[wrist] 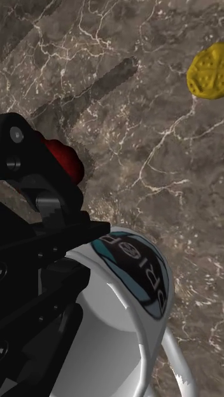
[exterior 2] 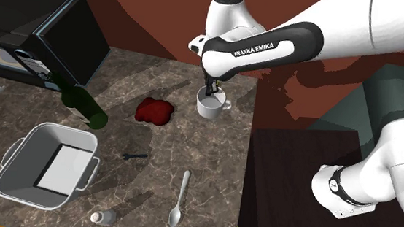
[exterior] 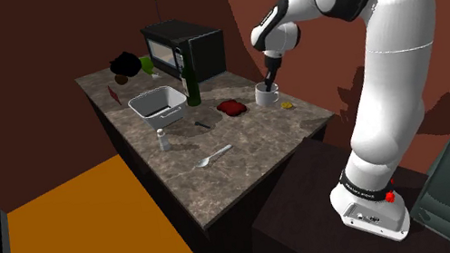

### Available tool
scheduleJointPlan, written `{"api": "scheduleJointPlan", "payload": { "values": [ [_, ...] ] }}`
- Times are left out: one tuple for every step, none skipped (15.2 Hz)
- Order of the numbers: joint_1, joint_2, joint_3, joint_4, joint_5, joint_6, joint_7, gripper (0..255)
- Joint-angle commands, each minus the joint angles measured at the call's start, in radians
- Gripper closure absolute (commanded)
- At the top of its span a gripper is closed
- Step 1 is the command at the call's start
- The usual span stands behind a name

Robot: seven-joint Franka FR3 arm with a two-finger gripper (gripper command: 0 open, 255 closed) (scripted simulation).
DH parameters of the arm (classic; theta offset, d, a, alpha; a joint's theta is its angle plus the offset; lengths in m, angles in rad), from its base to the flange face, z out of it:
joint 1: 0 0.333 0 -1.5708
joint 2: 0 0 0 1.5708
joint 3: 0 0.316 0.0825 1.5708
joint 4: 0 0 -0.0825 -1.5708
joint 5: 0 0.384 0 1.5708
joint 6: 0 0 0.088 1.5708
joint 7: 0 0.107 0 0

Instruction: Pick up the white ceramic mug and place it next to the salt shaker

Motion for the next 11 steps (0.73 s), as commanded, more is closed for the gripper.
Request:
{"api": "scheduleJointPlan", "payload": {
  "values": [
    [0.005,-0.023,-0.006,0.004,-0.019,-0.023,0.015,255],
    [0.007,-0.032,-0.008,0.008,-0.026,-0.034,0.021,255],
    [0.009,-0.041,-0.010,0.012,-0.033,-0.045,0.027,255],
    [0.010,-0.049,-0.012,0.016,-0.040,-0.057,0.032,255],
    [0.010,-0.049,-0.012,0.016,-0.041,-0.057,0.033,255],
    [0.026,-0.059,-0.004,0.005,-0.047,-0.050,0.059,255],
    [0.043,-0.067,0.004,-0.005,-0.053,-0.044,0.086,255],
    [0.058,-0.074,0.012,-0.014,-0.059,-0.038,0.112,255],
    [0.074,-0.081,0.021,-0.022,-0.064,-0.032,0.139,255],
    [0.089,-0.086,0.030,-0.029,-0.068,-0.027,0.165,255],
    [0.104,-0.091,0.039,-0.034,-0.073,-0.022,0.191,255]
  ]
}}
